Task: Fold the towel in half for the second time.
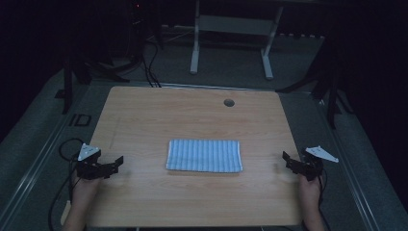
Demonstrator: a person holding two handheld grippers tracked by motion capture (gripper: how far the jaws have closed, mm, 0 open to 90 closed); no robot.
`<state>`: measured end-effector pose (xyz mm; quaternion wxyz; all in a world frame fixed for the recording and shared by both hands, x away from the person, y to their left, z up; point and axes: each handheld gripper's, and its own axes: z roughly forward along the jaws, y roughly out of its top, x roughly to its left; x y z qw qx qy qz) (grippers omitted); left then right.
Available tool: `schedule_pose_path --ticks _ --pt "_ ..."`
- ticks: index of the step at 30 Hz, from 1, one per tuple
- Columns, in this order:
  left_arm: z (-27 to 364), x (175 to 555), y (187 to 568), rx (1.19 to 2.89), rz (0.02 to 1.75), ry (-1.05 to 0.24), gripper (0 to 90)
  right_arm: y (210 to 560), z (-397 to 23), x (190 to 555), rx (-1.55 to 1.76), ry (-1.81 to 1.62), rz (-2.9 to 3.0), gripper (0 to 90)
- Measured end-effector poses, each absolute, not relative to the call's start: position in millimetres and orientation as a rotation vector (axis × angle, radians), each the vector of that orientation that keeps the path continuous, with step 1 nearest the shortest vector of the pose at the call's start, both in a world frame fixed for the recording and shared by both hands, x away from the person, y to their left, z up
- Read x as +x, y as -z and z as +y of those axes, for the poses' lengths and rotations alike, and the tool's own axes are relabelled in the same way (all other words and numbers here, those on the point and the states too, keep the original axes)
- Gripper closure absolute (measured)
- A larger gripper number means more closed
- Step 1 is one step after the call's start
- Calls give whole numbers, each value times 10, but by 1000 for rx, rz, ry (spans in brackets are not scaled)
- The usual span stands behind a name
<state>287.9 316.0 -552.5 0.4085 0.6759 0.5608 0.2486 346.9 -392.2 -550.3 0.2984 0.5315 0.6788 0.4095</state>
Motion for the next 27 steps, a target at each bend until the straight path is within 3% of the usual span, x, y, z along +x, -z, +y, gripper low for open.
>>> schedule_pose_path --ticks 27 --pt "3223 2817 5554 1660 1468 -728 30 5514 -3961 3485 1426 -1117 1788 123"
